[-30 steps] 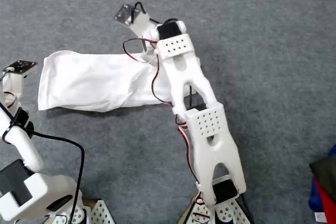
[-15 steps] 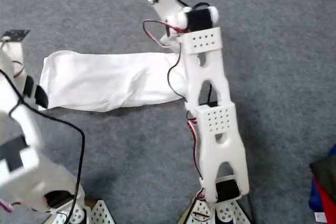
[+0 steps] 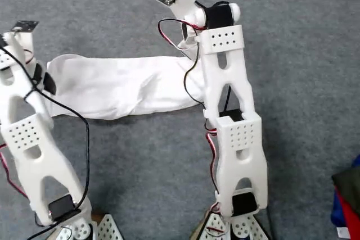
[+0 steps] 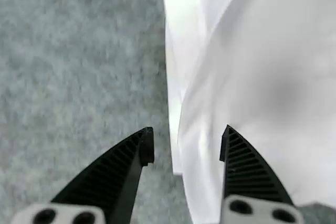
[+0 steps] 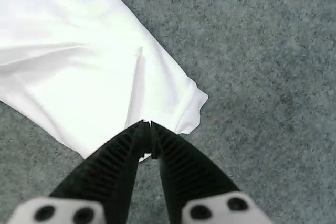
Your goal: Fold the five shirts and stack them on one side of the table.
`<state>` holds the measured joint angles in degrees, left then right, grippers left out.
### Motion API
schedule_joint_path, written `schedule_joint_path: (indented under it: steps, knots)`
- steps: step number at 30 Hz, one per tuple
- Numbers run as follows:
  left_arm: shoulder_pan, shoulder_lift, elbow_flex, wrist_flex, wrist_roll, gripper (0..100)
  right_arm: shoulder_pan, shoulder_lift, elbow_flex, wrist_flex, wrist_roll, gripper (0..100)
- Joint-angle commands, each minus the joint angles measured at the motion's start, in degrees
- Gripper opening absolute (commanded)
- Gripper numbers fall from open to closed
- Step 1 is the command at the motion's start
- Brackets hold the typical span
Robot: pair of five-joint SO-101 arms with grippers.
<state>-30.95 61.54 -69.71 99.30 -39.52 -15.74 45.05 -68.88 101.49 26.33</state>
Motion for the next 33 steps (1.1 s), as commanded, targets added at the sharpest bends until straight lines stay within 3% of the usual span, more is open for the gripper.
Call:
schedule_joint_path:
  steps: [1, 14, 21, 27, 33]
  knots:
    - [1.8, 2.8, -6.7, 0.5, 0.4, 22, 0.7, -5.1, 0.0, 0.9, -0.5, 0.6]
    - [3.0, 8.8, -6.8, 0.5, 0.1, 21, 0.7, -5.4, 0.0, 0.9, -0.8, 0.6]
    - [2.6, 9.0, -6.7, 0.6, -2.2, 3, 0.9, -8.5, 0.1, 0.9, -0.8, 0.6]
    - [2.2, 9.2, -6.6, 1.4, -3.7, 3, 1.0, -10.2, 0.1, 0.9, -0.8, 0.6]
    - [-3.3, 8.7, -7.1, 1.4, -6.9, 2, 1.0, -10.2, 0.1, 0.9, -0.8, 0.6]
